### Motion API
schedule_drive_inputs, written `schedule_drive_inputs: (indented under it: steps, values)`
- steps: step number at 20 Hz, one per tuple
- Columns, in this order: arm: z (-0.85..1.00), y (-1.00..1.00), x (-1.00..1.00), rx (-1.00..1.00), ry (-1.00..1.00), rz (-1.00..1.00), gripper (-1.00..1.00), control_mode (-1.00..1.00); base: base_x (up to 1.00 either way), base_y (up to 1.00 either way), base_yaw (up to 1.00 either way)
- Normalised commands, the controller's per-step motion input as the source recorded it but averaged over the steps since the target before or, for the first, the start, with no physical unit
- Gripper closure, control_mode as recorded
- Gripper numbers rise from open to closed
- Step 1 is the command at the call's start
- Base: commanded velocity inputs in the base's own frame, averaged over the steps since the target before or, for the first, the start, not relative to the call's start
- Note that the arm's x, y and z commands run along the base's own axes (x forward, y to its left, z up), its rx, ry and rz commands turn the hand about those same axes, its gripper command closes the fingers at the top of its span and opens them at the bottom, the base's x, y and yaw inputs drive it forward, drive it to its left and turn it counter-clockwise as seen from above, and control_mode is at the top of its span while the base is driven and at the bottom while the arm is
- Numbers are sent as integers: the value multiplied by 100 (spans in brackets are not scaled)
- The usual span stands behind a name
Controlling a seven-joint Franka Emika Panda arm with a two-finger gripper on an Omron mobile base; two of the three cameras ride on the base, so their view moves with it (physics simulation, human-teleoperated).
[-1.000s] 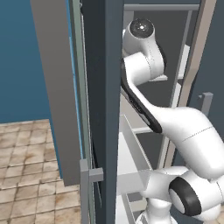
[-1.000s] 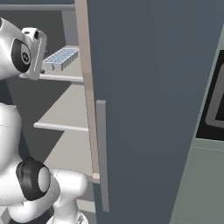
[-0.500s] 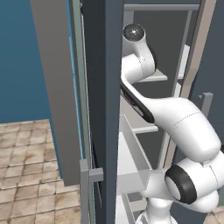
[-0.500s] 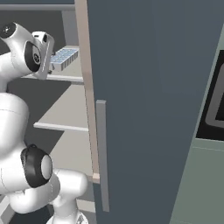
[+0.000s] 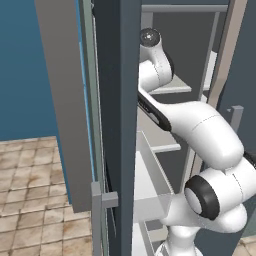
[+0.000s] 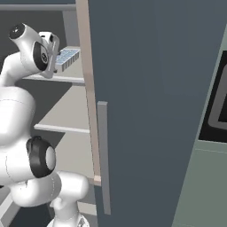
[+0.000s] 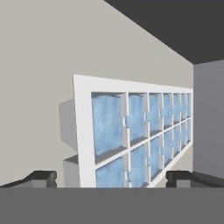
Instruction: Open the freezer door, pick up the ice cube tray from the freezer, and place it on the dining counter.
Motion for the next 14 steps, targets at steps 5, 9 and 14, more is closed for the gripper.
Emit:
schedule_drive_inputs:
  steps: [5,9,14]
  values:
    - [0,0,29,0,0,0,-100,-100,0,0,0]
    - [-5,0,14,0,0,0,-100,-100,0,0,0]
    - [-8,0,2,0,0,0,100,-100,0,0,0]
